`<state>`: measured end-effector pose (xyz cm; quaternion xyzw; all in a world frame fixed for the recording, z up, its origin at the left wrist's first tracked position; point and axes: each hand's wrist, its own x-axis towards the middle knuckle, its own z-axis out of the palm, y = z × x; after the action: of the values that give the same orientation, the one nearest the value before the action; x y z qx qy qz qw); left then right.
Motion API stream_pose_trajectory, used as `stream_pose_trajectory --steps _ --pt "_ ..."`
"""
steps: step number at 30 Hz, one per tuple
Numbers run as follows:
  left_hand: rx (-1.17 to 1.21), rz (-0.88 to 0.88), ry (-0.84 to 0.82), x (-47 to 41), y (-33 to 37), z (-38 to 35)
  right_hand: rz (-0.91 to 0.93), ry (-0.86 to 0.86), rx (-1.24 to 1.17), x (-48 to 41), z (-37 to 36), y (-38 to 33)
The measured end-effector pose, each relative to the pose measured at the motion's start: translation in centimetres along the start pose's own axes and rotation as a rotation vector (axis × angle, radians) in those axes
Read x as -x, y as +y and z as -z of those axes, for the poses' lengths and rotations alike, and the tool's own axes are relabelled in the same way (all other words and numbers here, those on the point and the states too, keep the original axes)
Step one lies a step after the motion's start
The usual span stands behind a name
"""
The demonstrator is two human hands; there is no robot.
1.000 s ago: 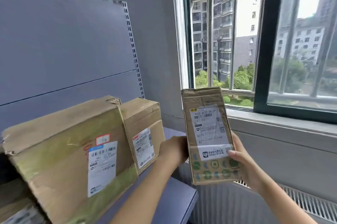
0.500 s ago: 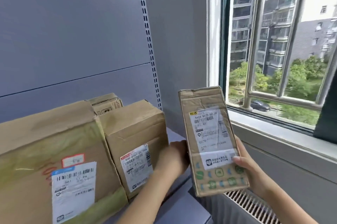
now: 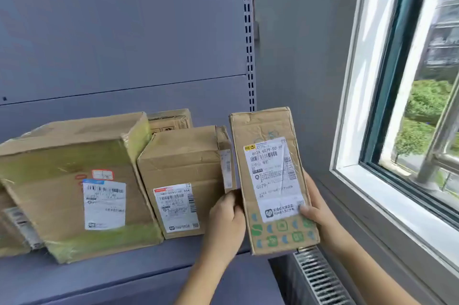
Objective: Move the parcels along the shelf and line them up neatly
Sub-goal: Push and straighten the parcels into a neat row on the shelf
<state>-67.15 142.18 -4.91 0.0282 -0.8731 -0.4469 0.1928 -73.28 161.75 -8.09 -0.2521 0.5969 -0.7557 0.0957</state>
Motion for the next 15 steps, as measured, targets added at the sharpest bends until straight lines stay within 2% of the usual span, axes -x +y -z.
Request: stream_pose_trajectory --steps 4,8,12,15 --pt "0.249 0.159 -0.011 1.5 -1.8 -1.5 -0.047 -0.119 0.119 -0.8 0.5 0.8" --pt "0.325 0.147 0.02 1.7 -2.2 -3.0 -0.047 -0.112 0.145 -0.9 0.4 2.1" --pt "0.187 0.15 0.077 1.1 -2.8 -4.0 -0.048 -0.079 0.208 -1.8 0.3 3.5" --pt "-0.043 0.126 0.189 0.3 -3.3 -3.7 -0.052 -0.071 0.238 -2.9 0.3 4.1"
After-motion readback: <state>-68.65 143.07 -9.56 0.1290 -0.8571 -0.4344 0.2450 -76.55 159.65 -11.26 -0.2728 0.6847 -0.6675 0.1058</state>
